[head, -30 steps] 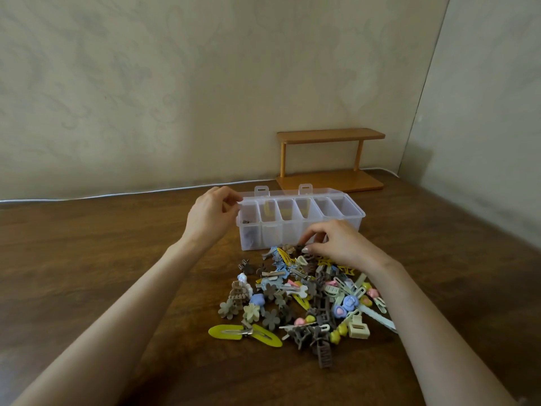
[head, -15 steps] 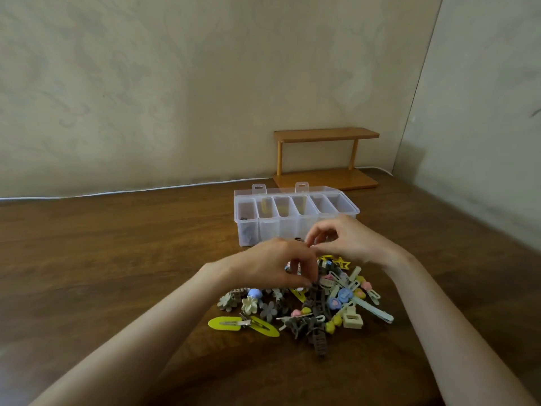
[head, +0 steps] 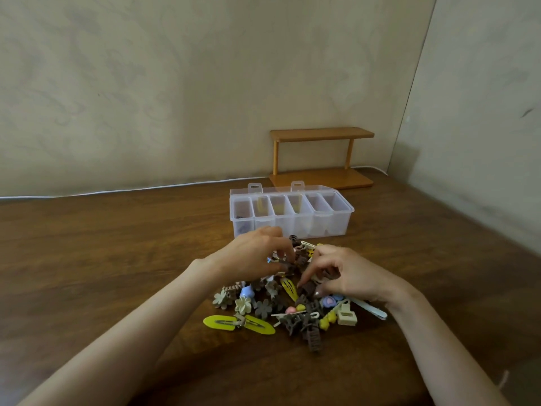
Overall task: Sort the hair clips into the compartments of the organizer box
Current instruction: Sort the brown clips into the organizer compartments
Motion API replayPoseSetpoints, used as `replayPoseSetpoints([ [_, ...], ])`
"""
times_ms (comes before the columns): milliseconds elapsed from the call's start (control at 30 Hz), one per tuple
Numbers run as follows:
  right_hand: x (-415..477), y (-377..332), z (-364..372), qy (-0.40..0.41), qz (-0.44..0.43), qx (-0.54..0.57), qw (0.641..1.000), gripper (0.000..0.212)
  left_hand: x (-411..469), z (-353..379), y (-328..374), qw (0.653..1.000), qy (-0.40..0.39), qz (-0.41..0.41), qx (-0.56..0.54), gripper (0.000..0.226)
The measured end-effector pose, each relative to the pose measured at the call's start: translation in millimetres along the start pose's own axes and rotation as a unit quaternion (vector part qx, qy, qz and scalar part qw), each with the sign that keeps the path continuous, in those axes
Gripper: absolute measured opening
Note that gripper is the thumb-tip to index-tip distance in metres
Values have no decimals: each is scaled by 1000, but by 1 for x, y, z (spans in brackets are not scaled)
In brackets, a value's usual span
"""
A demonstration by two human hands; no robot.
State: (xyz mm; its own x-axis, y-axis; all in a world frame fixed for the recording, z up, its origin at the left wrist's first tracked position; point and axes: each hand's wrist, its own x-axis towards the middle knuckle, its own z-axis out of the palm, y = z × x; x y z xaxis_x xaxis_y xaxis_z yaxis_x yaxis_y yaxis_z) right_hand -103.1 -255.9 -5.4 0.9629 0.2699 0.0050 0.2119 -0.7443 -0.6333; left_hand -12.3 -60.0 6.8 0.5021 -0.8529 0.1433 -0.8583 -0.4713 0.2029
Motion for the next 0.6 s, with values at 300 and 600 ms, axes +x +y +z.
replayPoseSetpoints([
  [300,6,0,7,149,2,137,979,13,0,-9,7,977,-7,-11,-212,25],
  [600,7,6,9,263,2,79,962,10,1,-31,-36,934,280,-171,-142,11],
])
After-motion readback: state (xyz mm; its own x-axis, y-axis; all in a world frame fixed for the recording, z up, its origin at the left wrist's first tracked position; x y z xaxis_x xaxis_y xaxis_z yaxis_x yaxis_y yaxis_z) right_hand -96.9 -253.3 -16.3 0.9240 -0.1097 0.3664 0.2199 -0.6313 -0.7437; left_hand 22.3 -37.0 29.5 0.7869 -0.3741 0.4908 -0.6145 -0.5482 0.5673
